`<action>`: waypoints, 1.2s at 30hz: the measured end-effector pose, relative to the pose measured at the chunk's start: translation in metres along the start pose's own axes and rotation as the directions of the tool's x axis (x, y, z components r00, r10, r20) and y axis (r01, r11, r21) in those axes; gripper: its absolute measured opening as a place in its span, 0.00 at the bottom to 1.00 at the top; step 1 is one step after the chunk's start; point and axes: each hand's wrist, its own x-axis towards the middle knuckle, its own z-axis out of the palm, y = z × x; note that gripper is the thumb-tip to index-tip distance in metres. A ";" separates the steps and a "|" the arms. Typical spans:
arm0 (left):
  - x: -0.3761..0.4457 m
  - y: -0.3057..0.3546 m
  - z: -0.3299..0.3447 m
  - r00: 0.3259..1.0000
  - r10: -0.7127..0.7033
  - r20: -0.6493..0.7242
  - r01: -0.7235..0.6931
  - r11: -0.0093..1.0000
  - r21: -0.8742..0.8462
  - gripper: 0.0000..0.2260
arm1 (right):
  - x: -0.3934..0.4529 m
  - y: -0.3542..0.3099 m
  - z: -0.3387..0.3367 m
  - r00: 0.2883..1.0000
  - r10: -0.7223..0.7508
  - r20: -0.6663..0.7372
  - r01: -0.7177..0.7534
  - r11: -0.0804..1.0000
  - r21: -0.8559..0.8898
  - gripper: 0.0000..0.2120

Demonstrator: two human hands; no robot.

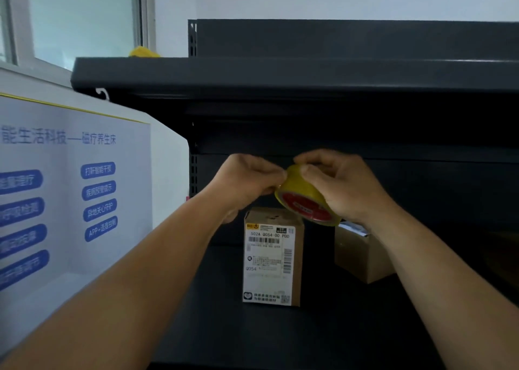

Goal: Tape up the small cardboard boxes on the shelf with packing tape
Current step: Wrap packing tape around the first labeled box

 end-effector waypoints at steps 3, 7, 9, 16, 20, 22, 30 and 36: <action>0.005 -0.001 0.005 0.996 -0.003 -0.089 0.000 0.999 -0.032 0.03 | 0.004 -0.001 -0.001 0.997 -0.011 -0.076 0.013 1.000 0.022 0.11; 0.014 -0.008 0.012 0.967 -0.070 -0.243 0.048 0.994 -0.097 0.04 | -0.002 0.001 -0.004 0.985 0.038 -0.170 -0.002 0.978 0.206 0.33; 0.017 -0.011 0.011 0.958 -0.127 -0.258 0.077 0.978 -0.193 0.04 | -0.005 0.007 -0.003 0.984 0.077 -0.163 -0.026 0.956 0.291 0.38; 0.016 -0.018 0.020 0.961 -0.225 -0.158 0.144 0.901 -0.408 0.13 | -0.007 0.035 0.026 0.917 0.357 -0.176 -0.234 0.842 0.486 0.20; 0.015 -0.021 0.022 0.957 -0.255 -0.136 0.176 0.887 -0.427 0.17 | 0.000 0.027 0.037 0.851 0.499 -0.161 -0.205 0.599 0.774 0.19; 0.015 -0.020 0.024 0.958 -0.250 -0.138 0.176 0.898 -0.404 0.17 | 0.001 0.021 0.040 0.842 0.527 -0.118 -0.153 0.442 0.884 0.19; 0.010 -0.016 0.011 0.952 -0.200 -0.231 0.164 0.972 -0.168 0.11 | 0.014 0.014 0.037 0.803 0.553 -0.222 -0.177 0.577 0.797 0.06; 0.005 -0.031 -0.014 0.925 -0.243 -0.293 0.220 0.969 -0.112 0.09 | 0.009 0.024 0.011 0.794 0.475 -0.379 -0.206 0.797 0.568 0.10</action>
